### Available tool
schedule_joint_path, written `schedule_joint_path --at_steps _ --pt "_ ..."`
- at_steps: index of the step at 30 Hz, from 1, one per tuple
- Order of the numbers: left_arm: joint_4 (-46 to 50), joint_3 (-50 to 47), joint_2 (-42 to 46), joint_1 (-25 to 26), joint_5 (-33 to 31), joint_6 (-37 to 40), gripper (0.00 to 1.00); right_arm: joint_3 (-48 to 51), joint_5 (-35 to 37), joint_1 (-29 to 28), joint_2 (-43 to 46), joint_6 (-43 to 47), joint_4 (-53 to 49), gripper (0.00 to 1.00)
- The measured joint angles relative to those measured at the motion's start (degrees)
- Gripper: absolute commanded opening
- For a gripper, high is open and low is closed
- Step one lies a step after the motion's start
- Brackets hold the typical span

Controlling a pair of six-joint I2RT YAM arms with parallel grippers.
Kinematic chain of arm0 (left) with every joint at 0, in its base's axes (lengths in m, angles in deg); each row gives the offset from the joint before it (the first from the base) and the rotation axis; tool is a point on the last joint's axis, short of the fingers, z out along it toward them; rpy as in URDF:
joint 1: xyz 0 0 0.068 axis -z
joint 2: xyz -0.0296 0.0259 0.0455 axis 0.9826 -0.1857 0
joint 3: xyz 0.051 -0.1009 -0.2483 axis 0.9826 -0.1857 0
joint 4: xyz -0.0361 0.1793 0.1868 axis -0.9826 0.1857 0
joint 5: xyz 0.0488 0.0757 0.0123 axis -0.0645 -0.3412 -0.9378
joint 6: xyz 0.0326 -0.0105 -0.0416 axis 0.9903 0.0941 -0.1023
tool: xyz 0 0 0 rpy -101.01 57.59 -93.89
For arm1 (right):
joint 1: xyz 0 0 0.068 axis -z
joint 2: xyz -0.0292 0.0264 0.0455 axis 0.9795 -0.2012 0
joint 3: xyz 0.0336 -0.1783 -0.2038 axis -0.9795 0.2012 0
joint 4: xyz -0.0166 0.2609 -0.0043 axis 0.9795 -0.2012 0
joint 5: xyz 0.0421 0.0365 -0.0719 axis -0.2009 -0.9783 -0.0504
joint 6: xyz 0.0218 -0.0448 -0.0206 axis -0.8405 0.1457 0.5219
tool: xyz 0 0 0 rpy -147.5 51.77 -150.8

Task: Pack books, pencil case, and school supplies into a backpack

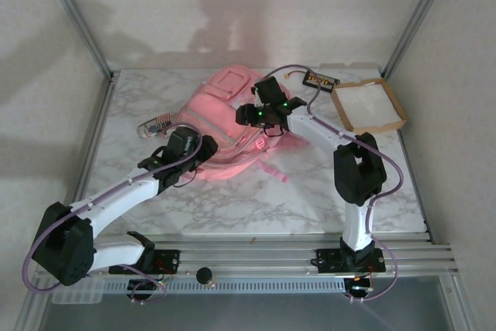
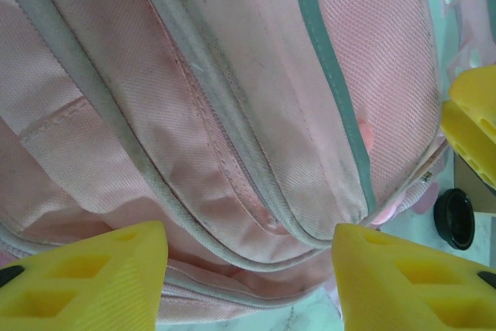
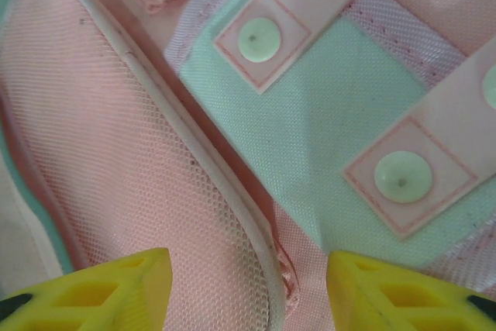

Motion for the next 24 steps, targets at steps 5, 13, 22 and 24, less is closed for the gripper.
schedule_joint_path --at_steps 5,13,22,24 --pt "-0.33 1.36 -1.57 -2.75 -0.11 0.74 0.57 -1.92 0.33 0.00 -2.01 0.68 -2.03 0.52" --pt "-1.53 3.50 -5.03 -4.44 0.02 2.23 0.54 -2.93 -0.72 -0.76 -3.10 1.86 -3.06 0.47" --pt "-3.06 5.16 -8.74 -4.79 0.90 2.71 0.52 -3.54 -0.28 -1.79 -4.35 3.23 -3.82 0.35" --pt "-3.06 5.16 -8.72 -4.79 0.90 2.71 0.52 -3.54 -0.28 -1.62 -4.48 3.28 -4.02 0.29"
